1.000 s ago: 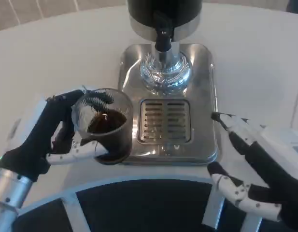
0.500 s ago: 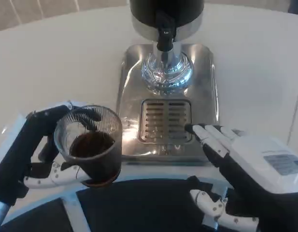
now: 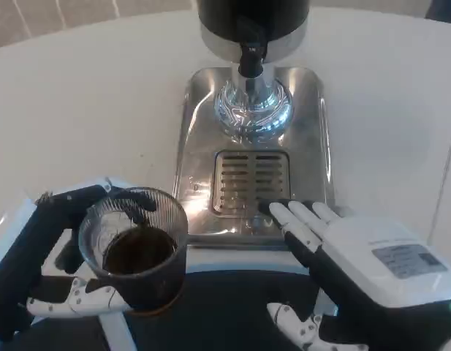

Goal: Grasp the cup under the faucet to collect the drink, then remove the cup.

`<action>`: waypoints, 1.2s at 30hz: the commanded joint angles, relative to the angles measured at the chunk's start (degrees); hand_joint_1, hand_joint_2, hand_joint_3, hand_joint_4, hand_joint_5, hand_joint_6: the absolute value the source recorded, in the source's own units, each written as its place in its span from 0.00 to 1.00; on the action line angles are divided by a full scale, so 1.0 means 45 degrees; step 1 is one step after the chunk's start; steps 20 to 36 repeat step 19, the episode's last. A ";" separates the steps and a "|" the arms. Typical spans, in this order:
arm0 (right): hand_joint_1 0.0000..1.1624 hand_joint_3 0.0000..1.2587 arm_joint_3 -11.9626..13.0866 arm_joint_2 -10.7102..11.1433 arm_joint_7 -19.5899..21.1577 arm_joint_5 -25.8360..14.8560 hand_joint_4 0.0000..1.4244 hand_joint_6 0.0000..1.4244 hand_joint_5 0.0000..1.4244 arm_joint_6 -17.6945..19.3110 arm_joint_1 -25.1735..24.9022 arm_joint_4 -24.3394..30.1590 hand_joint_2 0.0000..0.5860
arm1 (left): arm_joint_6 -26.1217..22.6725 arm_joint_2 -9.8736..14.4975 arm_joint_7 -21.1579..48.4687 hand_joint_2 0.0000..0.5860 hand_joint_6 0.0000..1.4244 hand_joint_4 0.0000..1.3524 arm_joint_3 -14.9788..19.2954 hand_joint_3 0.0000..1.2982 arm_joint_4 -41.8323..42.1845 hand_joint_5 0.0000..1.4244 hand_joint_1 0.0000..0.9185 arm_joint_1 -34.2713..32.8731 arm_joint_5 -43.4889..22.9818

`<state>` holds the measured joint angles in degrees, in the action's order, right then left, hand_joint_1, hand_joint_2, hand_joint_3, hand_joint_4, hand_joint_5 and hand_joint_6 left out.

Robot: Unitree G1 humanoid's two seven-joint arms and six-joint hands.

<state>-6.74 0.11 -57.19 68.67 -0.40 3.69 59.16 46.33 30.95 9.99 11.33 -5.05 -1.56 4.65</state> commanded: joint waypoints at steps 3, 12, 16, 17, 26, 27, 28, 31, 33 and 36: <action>0.21 0.00 -0.0425 -0.0278 -0.0166 0.0460 0.00 0.00 0.00 0.0099 0.0196 0.0186 0.93 | 0.0467 0.0049 0.0199 0.00 1.00 0.87 0.0325 0.76 0.0310 0.97 0.65 0.0207 -0.0583; 0.21 0.00 -0.0406 -0.0433 -0.0269 0.0547 0.00 0.00 0.00 0.0099 0.0145 0.0186 0.94 | 0.0432 -0.0037 0.0321 0.00 1.00 0.87 0.0345 0.76 0.0240 0.97 0.65 0.0128 -0.0601; 0.21 0.00 -0.0271 -0.0427 -0.0327 0.0441 0.00 0.00 0.00 0.0129 0.0125 0.0186 0.94 | 0.0427 -0.0085 0.0372 0.00 1.00 0.87 0.0336 0.76 0.0254 0.97 0.65 0.0126 -0.0635; 0.21 0.00 -0.0255 -0.0437 -0.0330 0.0428 0.00 0.00 0.00 0.0140 0.0138 0.0186 0.94 | 0.0422 -0.0090 0.0378 0.00 1.00 0.87 0.0335 0.76 0.0258 0.97 0.65 0.0126 -0.0644; 0.21 0.00 -0.0239 -0.0456 -0.0288 0.0396 0.00 0.00 0.00 0.0183 0.0221 0.0186 0.94 | 0.0395 -0.0095 0.0393 0.00 1.00 0.87 0.0325 0.76 0.0274 0.97 0.65 0.0135 -0.0661; 0.21 0.00 -0.0239 -0.0456 -0.0288 0.0396 0.00 0.00 0.00 0.0183 0.0221 0.0186 0.94 | 0.0395 -0.0095 0.0393 0.00 1.00 0.87 0.0325 0.76 0.0274 0.97 0.65 0.0135 -0.0661; 0.21 0.00 -0.0239 -0.0456 -0.0288 0.0396 0.00 0.00 0.00 0.0183 0.0221 0.0186 0.94 | 0.0395 -0.0095 0.0393 0.00 1.00 0.87 0.0325 0.76 0.0274 0.97 0.65 0.0135 -0.0661; 0.21 0.00 -0.0239 -0.0456 -0.0288 0.0396 0.00 0.00 0.00 0.0183 0.0221 0.0186 0.94 | 0.0395 -0.0095 0.0393 0.00 1.00 0.87 0.0325 0.76 0.0274 0.97 0.65 0.0135 -0.0661; 0.21 0.00 -0.0239 -0.0456 -0.0288 0.0396 0.00 0.00 0.00 0.0183 0.0221 0.0186 0.94 | 0.0395 -0.0095 0.0393 0.00 1.00 0.87 0.0325 0.76 0.0274 0.97 0.65 0.0135 -0.0661; 0.21 0.00 -0.0239 -0.0456 -0.0288 0.0396 0.00 0.00 0.00 0.0183 0.0221 0.0186 0.94 | 0.0395 -0.0095 0.0393 0.00 1.00 0.87 0.0325 0.76 0.0274 0.97 0.65 0.0135 -0.0661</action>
